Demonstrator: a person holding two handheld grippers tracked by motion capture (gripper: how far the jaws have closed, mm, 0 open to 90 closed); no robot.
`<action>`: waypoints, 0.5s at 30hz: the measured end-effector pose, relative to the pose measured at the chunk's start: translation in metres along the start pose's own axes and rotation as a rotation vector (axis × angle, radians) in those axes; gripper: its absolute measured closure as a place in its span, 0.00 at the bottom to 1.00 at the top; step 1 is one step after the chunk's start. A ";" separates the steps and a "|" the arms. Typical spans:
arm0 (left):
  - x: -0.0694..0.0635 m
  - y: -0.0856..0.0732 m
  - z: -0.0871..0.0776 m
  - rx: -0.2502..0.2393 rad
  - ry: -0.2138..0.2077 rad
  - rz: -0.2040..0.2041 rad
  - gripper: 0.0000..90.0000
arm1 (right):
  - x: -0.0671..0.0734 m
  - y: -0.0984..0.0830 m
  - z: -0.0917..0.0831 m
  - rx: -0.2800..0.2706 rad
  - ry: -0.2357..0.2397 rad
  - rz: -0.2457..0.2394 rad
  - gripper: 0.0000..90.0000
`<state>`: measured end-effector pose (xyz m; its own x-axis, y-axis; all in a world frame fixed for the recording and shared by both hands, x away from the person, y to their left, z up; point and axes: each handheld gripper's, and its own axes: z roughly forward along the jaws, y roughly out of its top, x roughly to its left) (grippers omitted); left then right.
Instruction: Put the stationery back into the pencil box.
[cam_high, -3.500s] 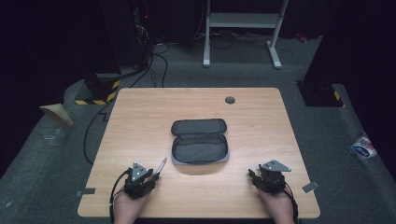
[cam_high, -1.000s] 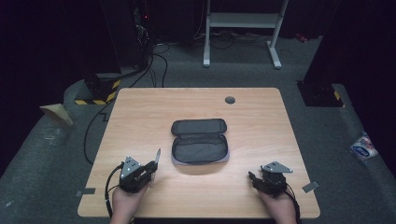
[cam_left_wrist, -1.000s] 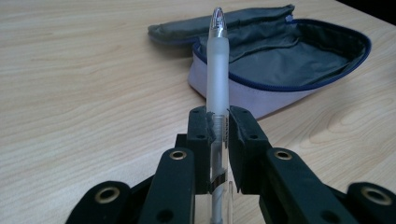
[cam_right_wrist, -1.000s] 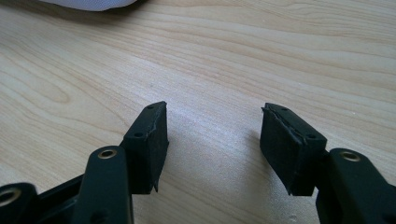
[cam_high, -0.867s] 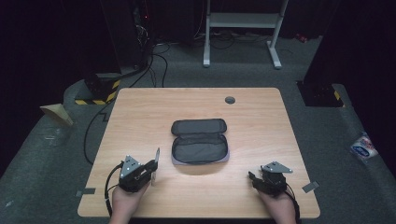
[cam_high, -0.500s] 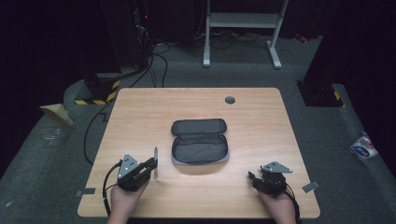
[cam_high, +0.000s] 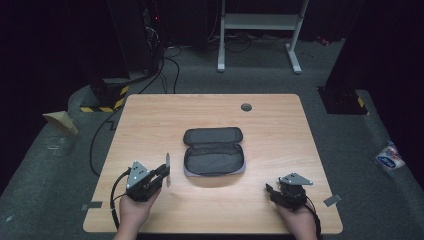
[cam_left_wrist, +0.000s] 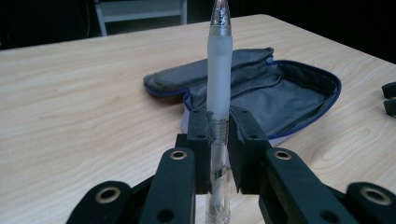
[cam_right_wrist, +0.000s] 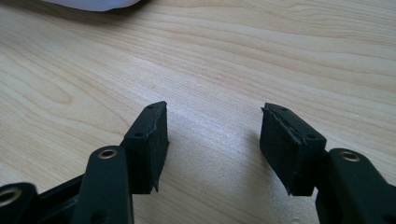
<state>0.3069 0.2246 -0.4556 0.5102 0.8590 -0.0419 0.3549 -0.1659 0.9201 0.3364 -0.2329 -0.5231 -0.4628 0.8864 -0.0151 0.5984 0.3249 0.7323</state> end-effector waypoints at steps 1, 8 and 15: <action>0.000 0.000 0.000 0.000 0.000 0.000 0.88 | 0.000 0.000 0.000 0.000 0.000 0.000 0.46; -0.005 0.025 0.005 -0.025 -0.012 0.039 0.88 | 0.000 0.000 0.000 0.000 0.001 -0.001 0.46; -0.011 0.042 0.020 -0.031 -0.025 0.070 0.88 | 0.000 0.000 0.000 0.000 0.001 -0.001 0.46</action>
<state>0.3315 0.1982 -0.4241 0.5527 0.8333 0.0134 0.2933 -0.2095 0.9328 0.3360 -0.2329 -0.5230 -0.4635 0.8860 -0.0152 0.5980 0.3254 0.7324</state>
